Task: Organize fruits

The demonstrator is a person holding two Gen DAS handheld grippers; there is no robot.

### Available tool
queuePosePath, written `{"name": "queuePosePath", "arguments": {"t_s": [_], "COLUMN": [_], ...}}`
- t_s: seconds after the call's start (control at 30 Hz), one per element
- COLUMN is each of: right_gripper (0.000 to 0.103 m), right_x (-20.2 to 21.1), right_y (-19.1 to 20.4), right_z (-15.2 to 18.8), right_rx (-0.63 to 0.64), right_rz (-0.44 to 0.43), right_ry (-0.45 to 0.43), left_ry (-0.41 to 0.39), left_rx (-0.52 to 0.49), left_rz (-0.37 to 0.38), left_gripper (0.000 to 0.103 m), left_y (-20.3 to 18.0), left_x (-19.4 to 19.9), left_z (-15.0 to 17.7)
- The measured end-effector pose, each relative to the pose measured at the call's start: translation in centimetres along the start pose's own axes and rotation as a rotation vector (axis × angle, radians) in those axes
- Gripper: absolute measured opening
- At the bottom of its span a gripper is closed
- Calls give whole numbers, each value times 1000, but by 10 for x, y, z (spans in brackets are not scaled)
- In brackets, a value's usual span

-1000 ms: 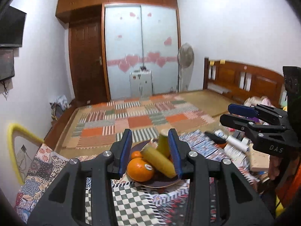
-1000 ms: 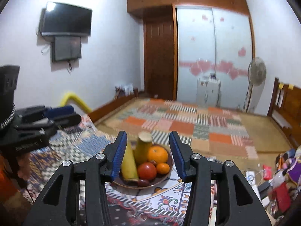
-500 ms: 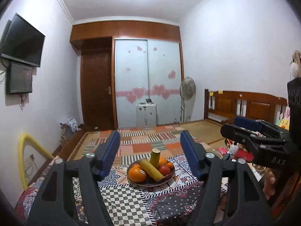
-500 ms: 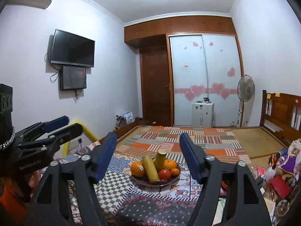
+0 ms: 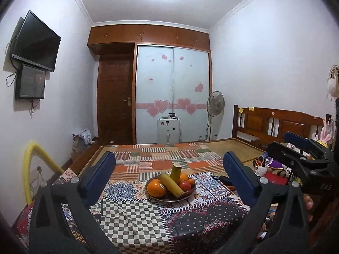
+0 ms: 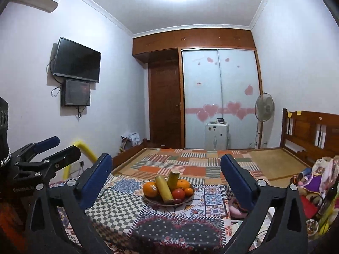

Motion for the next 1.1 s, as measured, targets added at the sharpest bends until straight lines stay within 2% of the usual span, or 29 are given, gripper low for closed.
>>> {"name": "queuePosePath", "arguments": {"t_s": [0.27, 1.1], "right_gripper": [103, 103], "right_x": [3, 7], "right_y": [-4, 0], "right_z": [11, 10], "right_rx": [-17, -1], "right_rz": [7, 7], "right_ry": [21, 24], "left_ry": [10, 17], "left_rx": [-19, -24], "left_rz": [-11, -17], "left_gripper": [103, 103], "left_y": [-3, -1], "left_x": [1, -4], "left_z": [6, 8]}}
Point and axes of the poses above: each gripper's, at about its wrist camera, not at the fingertips, and x roughly against the way its jaws point, y to its left, z to its underside, the point moved 4 cm from there along -x, roughly the way its jaws point, and after that the axes turned 7 degrees about -x, right-handed, at the moved point
